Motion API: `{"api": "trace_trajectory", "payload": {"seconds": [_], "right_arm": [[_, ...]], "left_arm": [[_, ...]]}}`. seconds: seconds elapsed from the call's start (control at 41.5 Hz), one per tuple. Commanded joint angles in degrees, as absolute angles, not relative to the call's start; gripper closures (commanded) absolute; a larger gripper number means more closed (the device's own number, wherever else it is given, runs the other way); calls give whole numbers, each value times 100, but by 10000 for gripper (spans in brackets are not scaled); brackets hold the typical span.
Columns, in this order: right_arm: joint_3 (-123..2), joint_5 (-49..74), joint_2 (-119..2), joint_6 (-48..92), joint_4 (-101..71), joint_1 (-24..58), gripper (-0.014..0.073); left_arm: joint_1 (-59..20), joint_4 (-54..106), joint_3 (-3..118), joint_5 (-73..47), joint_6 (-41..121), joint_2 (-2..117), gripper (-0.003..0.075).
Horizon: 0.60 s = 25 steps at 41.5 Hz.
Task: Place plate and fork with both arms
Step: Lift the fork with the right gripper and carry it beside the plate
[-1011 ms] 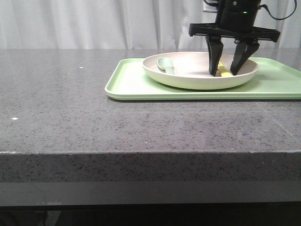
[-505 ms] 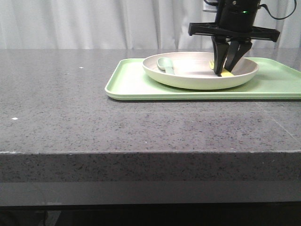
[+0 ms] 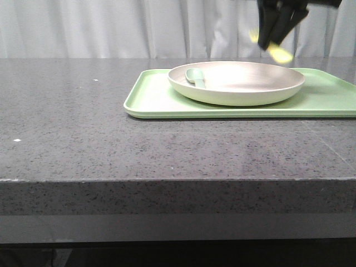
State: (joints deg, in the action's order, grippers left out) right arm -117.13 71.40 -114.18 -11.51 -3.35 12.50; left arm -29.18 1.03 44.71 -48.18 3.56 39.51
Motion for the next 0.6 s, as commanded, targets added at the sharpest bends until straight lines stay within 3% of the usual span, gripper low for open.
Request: {"api": "trace_trajectory", "payload": {"seconds": [0.0, 0.289, 0.578], "right_arm": [[-11897, 7658, -10692, -957, -268, 1071, 518], [-11393, 7658, -9914, -742, -268, 368, 518], [-10435, 7339, -9938, -547, -268, 10, 518]], "left_arm": [[-2927, 110, 4620, -4504, 343, 3978, 332], [-2927, 110, 4620, -4597, 343, 3978, 332], [-2927, 110, 4620, -4597, 343, 3978, 332]]}}
